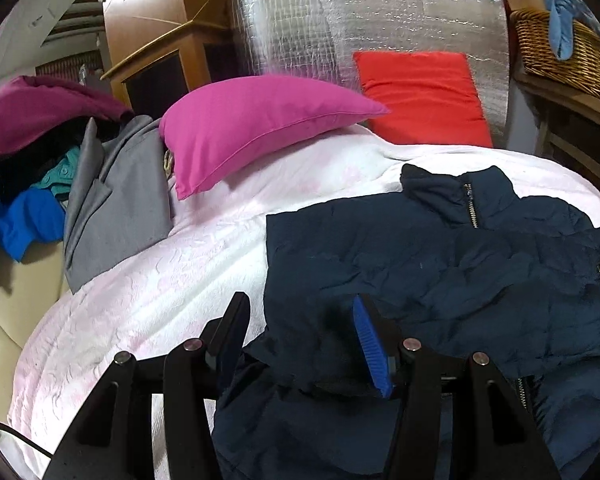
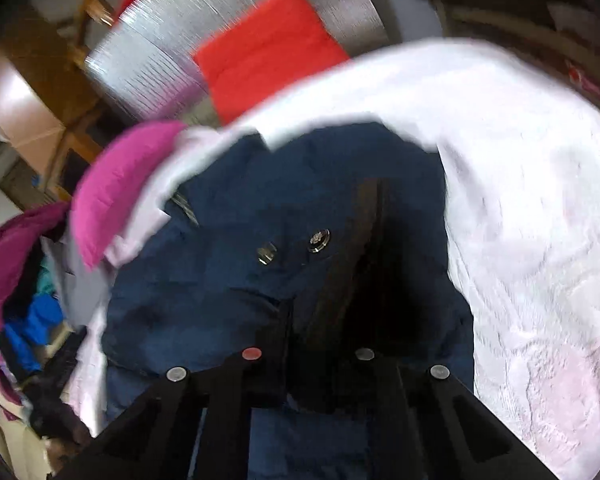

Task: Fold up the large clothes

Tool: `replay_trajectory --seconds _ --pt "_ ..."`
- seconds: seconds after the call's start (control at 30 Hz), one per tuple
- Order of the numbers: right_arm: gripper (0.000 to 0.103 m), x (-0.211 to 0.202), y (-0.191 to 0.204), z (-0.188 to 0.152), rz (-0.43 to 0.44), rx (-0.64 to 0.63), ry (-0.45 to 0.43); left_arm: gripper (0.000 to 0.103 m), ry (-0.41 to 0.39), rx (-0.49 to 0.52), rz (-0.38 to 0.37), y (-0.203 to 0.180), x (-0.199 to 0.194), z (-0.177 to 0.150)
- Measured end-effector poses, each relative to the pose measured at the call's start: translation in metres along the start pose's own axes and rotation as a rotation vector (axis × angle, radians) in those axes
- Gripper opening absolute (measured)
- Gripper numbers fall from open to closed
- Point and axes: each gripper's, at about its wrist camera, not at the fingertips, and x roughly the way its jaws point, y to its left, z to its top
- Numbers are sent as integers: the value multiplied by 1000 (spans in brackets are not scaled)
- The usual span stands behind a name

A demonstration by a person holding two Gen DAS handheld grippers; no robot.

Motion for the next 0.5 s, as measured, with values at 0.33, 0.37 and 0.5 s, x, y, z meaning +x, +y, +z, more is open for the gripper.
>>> replay_trajectory --seconds 0.33,0.37,0.5 --pt "46 -30 -24 13 50 99 -58 83 6 -63 -39 18 0 8" --pt "61 -35 -27 13 53 112 -80 86 13 -99 -66 26 1 11" --pt "72 -46 -48 17 47 184 -138 88 79 -215 -131 49 19 12"
